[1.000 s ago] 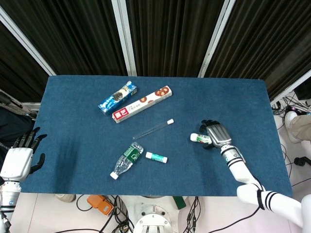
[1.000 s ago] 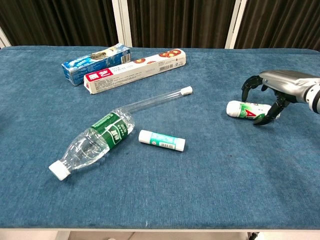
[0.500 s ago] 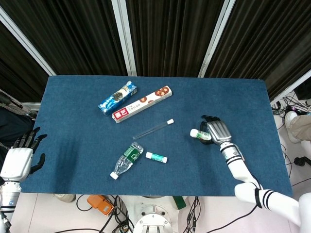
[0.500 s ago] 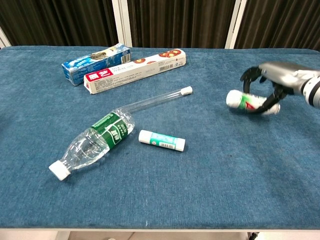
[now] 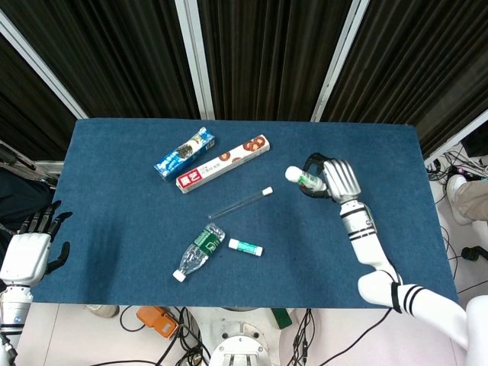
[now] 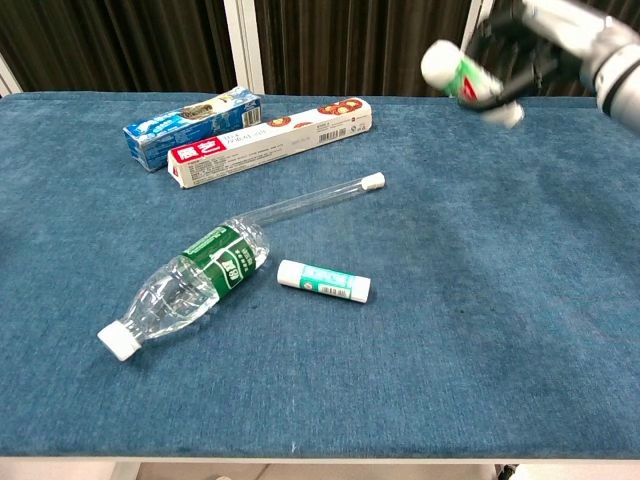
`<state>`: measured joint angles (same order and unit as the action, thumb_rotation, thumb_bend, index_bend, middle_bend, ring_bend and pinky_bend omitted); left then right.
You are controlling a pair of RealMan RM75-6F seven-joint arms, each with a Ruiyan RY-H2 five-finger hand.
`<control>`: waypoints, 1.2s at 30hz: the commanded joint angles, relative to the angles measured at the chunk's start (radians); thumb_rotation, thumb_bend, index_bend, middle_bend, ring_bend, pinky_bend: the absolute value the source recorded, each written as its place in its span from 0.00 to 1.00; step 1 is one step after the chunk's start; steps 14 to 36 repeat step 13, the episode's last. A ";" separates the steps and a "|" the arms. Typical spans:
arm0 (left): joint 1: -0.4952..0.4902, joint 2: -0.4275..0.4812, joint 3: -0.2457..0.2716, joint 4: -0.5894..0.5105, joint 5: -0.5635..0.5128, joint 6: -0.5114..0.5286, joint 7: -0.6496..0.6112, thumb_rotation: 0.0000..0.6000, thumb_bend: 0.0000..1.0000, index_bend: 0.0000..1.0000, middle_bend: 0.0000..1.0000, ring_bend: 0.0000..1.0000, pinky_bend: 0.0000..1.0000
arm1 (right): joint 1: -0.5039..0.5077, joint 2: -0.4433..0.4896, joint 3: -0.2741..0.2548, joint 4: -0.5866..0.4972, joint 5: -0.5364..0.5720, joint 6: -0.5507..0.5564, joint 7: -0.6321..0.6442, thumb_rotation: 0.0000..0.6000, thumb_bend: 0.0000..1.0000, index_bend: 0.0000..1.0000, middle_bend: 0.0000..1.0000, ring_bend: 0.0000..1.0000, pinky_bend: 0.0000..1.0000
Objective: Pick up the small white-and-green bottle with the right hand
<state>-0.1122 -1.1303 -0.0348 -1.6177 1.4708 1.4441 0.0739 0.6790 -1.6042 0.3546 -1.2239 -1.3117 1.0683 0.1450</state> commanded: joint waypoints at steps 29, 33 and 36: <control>0.001 0.001 -0.003 -0.001 -0.003 0.003 -0.001 1.00 0.45 0.17 0.00 0.03 0.13 | 0.048 0.052 0.064 -0.111 0.031 0.065 -0.056 1.00 0.54 0.73 0.51 0.61 0.61; 0.001 0.001 -0.003 -0.001 -0.003 0.003 -0.001 1.00 0.45 0.17 0.00 0.03 0.13 | 0.048 0.052 0.064 -0.111 0.031 0.065 -0.056 1.00 0.54 0.73 0.51 0.61 0.61; 0.001 0.001 -0.003 -0.001 -0.003 0.003 -0.001 1.00 0.45 0.17 0.00 0.03 0.13 | 0.048 0.052 0.064 -0.111 0.031 0.065 -0.056 1.00 0.54 0.73 0.51 0.61 0.61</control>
